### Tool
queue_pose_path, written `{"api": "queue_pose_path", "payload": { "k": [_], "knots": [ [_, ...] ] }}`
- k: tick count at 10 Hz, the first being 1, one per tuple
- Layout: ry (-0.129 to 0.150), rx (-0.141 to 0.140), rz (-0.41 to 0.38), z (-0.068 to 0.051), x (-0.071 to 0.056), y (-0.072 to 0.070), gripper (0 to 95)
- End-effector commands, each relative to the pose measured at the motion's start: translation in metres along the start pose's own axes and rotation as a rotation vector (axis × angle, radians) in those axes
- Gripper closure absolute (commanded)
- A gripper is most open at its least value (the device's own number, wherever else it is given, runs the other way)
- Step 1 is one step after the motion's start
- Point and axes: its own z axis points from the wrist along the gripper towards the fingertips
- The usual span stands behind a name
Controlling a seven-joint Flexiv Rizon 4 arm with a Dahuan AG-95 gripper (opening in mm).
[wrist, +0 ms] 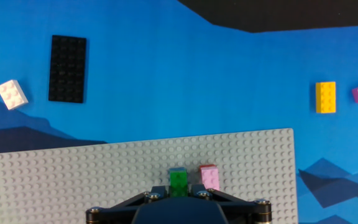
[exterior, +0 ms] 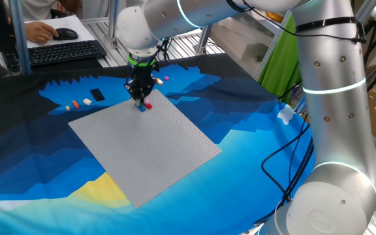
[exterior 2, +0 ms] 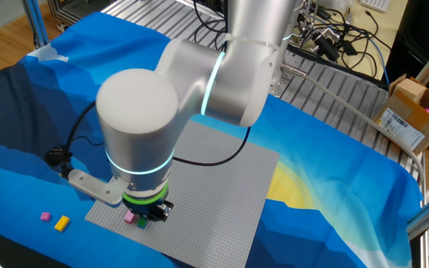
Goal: Stack small Lego blocks randomly, one at a time
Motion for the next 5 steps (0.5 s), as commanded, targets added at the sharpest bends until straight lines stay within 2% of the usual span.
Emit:
{"api": "queue_pose_path", "payload": {
  "k": [1,5],
  "knots": [
    [-0.001,0.000,0.002,0.0006,0.0019,0.0004,95.0],
    [-0.002,0.003,-0.008,0.0031,0.0049,0.0004,95.0]
  ]
}}
